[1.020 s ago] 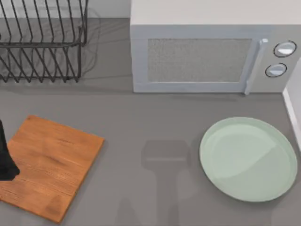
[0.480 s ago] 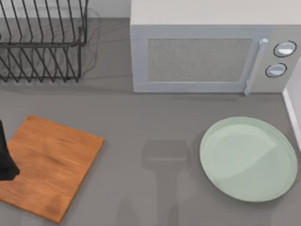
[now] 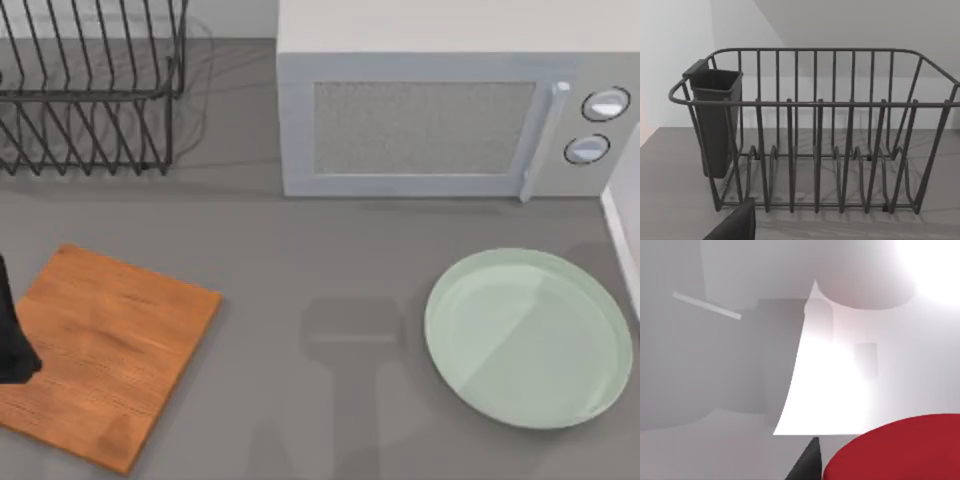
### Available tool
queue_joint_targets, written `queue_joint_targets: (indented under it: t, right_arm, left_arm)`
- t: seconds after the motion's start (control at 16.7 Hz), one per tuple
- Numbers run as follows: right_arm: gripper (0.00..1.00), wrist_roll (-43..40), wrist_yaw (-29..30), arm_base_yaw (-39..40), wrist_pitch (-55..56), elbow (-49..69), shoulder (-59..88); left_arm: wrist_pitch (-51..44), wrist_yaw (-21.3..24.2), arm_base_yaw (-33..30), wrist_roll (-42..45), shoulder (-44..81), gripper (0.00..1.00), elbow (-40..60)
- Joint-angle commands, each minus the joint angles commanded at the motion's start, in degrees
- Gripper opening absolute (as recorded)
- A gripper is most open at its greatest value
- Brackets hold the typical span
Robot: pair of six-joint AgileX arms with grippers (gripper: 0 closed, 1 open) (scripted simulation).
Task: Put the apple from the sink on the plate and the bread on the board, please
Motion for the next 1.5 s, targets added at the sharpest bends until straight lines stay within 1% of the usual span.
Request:
queue_joint_targets:
  t: [0.12, 0.42, 0.66, 0.96, 1.26, 1.5]
  right_arm:
    - [0.0, 0.0, 0.0, 0.0, -1.7, 0.8, -1.4]
    - [0.0, 0.4, 0.0, 0.3, -1.8, 1.1, -1.8]
    - [0.0, 4.4, 0.2, 3.9, -4.7, 0.4, -5.3]
    - [0.0, 14.2, 0.5, 13.1, -10.9, -4.1, -10.4]
    - [0.0, 26.4, 0.9, 25.1, -16.9, -8.8, -15.8]
    - [0.0, 35.7, 1.0, 34.9, -19.0, -10.0, -19.5]
  left_arm:
    - [0.0, 0.0, 0.0, 0.0, 0.0, 1.0, 0.0]
    - [0.0, 0.0, 0.0, 0.0, 0.0, 1.0, 0.0]
    - [0.0, 0.0, 0.0, 0.0, 0.0, 1.0, 0.0]
    - [0.0, 0.0, 0.0, 0.0, 0.0, 1.0, 0.0]
    - [0.0, 0.0, 0.0, 0.0, 0.0, 1.0, 0.0]
    - [0.0, 0.0, 0.0, 0.0, 0.0, 1.0, 0.0]
